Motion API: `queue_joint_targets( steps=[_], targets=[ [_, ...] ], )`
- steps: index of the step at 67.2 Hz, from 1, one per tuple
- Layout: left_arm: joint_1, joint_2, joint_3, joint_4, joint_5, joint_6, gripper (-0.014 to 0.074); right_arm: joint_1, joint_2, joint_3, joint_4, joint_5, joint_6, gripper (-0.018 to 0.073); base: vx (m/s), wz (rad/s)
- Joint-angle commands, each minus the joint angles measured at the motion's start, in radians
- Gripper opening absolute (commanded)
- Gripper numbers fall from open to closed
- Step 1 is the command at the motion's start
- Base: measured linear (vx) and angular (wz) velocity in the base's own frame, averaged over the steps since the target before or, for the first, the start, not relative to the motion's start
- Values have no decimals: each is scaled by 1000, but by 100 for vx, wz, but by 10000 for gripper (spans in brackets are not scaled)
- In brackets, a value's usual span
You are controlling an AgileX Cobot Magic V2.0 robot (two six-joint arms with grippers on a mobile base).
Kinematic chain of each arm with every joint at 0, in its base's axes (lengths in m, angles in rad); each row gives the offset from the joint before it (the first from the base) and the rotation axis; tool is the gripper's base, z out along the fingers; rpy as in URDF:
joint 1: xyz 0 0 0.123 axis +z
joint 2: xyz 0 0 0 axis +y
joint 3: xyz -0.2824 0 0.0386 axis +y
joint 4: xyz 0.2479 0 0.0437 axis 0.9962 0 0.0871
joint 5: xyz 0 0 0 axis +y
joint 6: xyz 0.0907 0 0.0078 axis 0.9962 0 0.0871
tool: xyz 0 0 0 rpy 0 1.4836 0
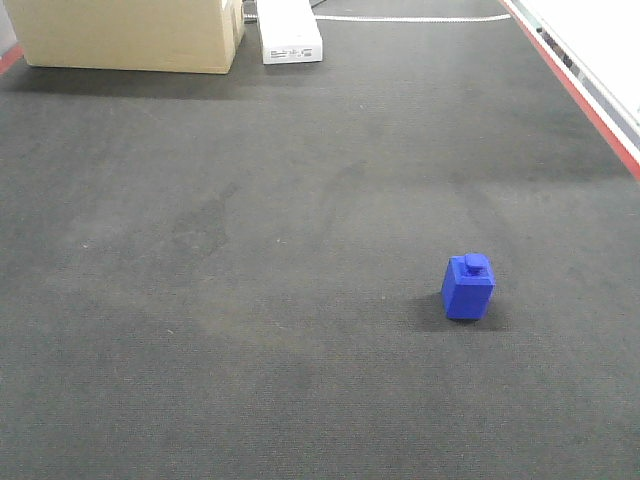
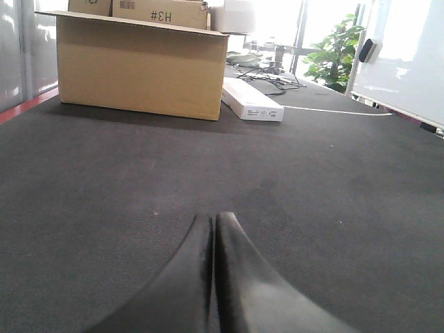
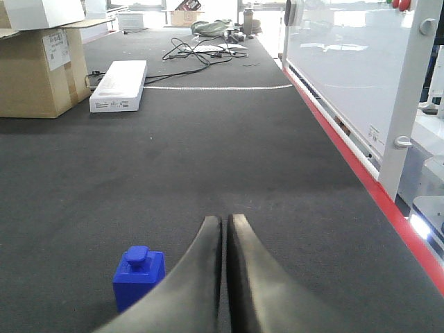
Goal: Pour parts from conveyor to right shelf
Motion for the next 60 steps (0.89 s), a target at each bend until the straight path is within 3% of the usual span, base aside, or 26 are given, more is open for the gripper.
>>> queue_joint_targets(
  steps=[1, 14, 26, 37, 49, 60],
  targets=[
    [-3, -8, 22, -9, -75, -4, -6, 1, 14, -35, -21, -73, -8, 31, 0, 0],
    [-3, -8, 22, -9, -75, -4, -6, 1, 15, -35, -40, -71, -8, 132, 0, 0],
    [-3, -8, 22, -9, -75, -4, -6, 1, 61, -37, -29, -67, -7, 379, 0, 0],
    [-3, -8, 22, -9, -75, -4, -6, 2, 134, -85, -1, -62, -7, 539, 0, 0],
    [-3, -8, 22, -9, -75, -4, -6, 11, 260, -185, 30, 0, -7, 571, 0, 0],
    [-3, -8, 22, -9, -75, -4, -6, 105, 445, -335, 18, 88, -56, 571, 0, 0]
  ],
)
